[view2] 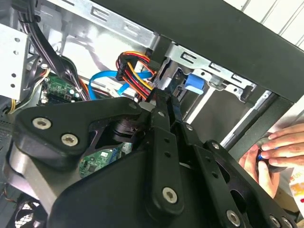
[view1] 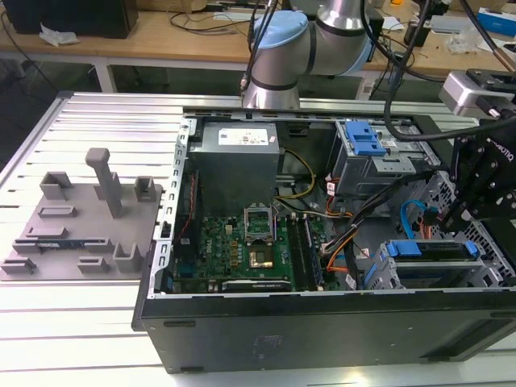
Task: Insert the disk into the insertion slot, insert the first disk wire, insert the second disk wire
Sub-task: 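Insert the first disk wire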
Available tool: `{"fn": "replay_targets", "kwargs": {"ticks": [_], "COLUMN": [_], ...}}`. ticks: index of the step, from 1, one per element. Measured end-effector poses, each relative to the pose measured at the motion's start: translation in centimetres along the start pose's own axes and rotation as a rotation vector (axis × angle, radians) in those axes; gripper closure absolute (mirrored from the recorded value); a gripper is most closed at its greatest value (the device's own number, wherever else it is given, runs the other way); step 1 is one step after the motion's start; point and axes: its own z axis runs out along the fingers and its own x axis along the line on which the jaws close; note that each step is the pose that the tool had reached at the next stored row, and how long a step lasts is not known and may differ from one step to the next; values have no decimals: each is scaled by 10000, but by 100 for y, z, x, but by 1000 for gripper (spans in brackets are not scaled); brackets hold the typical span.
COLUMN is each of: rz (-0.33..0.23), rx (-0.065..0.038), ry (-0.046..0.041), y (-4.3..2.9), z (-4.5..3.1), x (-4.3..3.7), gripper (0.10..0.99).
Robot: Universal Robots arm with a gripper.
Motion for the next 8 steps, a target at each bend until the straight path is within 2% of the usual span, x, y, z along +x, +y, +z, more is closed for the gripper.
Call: {"fn": "replay_targets", "kwargs": {"ticks": [2, 8], "rz": [5, 72], "rx": [0, -5], "ry": [-1, -3], "y": [-1, -3], "z": [4, 7], "x": [50, 86], "gripper": [922, 922]}}
